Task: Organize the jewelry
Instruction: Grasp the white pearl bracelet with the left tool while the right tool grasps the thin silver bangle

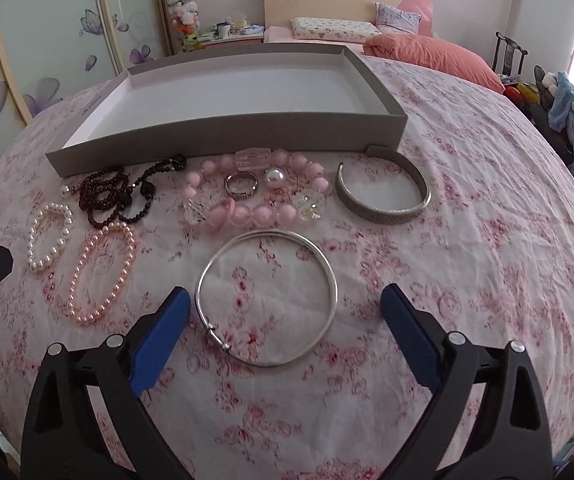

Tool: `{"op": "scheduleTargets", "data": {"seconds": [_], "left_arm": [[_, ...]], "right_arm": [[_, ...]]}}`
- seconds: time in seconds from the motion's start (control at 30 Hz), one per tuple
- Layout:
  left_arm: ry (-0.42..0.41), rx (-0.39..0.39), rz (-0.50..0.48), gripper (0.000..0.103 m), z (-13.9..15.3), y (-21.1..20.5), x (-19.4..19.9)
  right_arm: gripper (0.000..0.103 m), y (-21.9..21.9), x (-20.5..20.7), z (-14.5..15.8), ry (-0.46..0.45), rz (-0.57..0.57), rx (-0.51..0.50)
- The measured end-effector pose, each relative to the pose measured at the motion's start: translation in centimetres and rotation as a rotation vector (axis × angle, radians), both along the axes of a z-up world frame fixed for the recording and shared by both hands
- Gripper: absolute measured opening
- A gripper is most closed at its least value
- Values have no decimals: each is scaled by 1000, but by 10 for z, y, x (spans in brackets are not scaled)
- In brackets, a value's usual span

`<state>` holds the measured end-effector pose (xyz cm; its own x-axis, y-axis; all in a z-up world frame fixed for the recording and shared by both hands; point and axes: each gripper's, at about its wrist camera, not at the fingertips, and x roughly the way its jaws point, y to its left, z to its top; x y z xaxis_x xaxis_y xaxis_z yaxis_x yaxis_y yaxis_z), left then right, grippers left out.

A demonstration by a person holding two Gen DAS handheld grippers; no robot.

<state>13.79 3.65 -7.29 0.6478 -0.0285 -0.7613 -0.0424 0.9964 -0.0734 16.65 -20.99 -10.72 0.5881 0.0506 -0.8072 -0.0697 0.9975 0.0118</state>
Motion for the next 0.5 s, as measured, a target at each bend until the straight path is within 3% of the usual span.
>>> {"op": "scheduleTargets", "data": {"seconds": [0.07,0.17,0.33,0.5], "left_arm": [[19,-25,1,99,-2,2,7],[34,-28,2,88,-4,0,15],[82,-43,8,64,-11,-3,24],[89,-29,20,54,-13,-4,27]], "right_arm": [[89,3,-4,1,-19,16,2],[71,5,-6,4,-36,37,2],[71,3,-3,5,-40,37,10],[71,3,-2,6,-39,35,11]]}}
